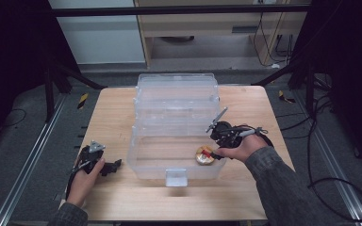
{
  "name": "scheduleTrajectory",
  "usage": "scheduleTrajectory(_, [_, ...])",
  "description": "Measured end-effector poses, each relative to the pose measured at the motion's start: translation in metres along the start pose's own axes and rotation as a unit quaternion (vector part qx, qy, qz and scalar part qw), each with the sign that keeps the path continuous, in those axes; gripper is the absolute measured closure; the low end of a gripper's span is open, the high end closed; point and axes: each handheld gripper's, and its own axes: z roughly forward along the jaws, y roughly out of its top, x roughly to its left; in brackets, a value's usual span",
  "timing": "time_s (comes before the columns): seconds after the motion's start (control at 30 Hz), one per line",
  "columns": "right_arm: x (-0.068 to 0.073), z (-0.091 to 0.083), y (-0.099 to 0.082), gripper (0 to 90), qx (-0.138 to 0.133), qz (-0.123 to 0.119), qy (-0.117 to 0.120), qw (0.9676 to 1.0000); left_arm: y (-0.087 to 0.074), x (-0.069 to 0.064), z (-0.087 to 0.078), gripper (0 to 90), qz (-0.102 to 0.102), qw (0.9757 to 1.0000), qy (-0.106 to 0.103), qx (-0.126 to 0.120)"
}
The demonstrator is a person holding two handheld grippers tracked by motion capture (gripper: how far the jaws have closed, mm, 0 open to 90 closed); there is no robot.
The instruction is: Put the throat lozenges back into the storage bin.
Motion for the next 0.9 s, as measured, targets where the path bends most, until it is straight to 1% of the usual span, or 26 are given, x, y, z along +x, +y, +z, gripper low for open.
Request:
scheduleTrajectory(0.07, [-0.001,-0.003,0.000,48.9,-0.004,-0.003,-0.003,1.0000,0.000,0.000,0.000,0.0,0.000,1.0000,-0.001,-0.001])
scheduleTrajectory(0.17, [-0.001,-0.005,-0.001,50.2,-0.005,-0.006,-0.006,1.0000,0.001,0.000,-0.001,0.2,0.008,1.0000,-0.003,0.003])
scheduleTrajectory(0.23, [-0.001,-0.006,-0.002,50.7,-0.002,-0.013,-0.008,0.9999,0.002,0.000,-0.002,3.2,0.009,0.9999,-0.005,0.003])
scheduleTrajectory(0.3, [-0.002,-0.007,-0.003,50.7,-0.002,-0.015,-0.009,0.9998,0.003,0.001,-0.004,3.6,0.015,0.9999,-0.004,0.001])
scheduleTrajectory(0.37, [-0.003,-0.008,-0.004,50.6,-0.002,-0.020,-0.013,0.9997,0.005,0.002,-0.008,3.7,0.017,0.9998,-0.004,-0.005])
scheduleTrajectory(0.43, [-0.004,-0.010,-0.005,49.6,-0.002,-0.023,-0.015,0.9996,0.008,0.002,-0.014,3.7,0.028,0.9995,-0.003,-0.010])
scheduleTrajectory(0.47, [-0.004,-0.012,-0.005,48.5,0.000,-0.025,-0.016,0.9996,0.011,0.001,-0.018,3.8,0.030,0.9994,-0.004,-0.014])
scheduleTrajectory(0.53, [-0.006,-0.015,-0.004,44.9,-0.003,-0.031,-0.019,0.9993,0.017,-0.002,-0.025,3.9,0.039,0.9989,-0.011,-0.023])
scheduleTrajectory(0.57, [-0.006,-0.018,-0.003,43.8,-0.006,-0.030,-0.020,0.9993,0.021,-0.004,-0.030,3.9,0.048,0.9983,-0.016,-0.028])
scheduleTrajectory(0.63, [-0.008,-0.021,-0.002,42.1,-0.010,-0.031,-0.022,0.9992,0.028,-0.007,-0.037,3.9,0.055,0.9974,-0.024,-0.040])
scheduleTrajectory(0.7, [-0.009,-0.023,0.000,39.5,-0.014,-0.035,-0.023,0.9990,0.035,-0.012,-0.045,3.8,0.070,0.9954,-0.041,-0.051])
scheduleTrajectory(0.8, [-0.010,-0.025,0.005,35.6,-0.020,-0.050,-0.034,0.9979,0.043,-0.019,-0.056,3.8,0.097,0.9925,-0.053,-0.052])
scheduleTrajectory(0.83, [-0.011,-0.026,0.006,35.2,-0.022,-0.054,-0.035,0.9977,0.045,-0.020,-0.060,3.7,0.101,0.9918,-0.058,-0.052])
scheduleTrajectory(0.9, [-0.011,-0.027,0.010,33.4,-0.030,-0.064,-0.041,0.9967,0.051,-0.023,-0.066,3.8,0.111,0.9896,-0.074,-0.055])
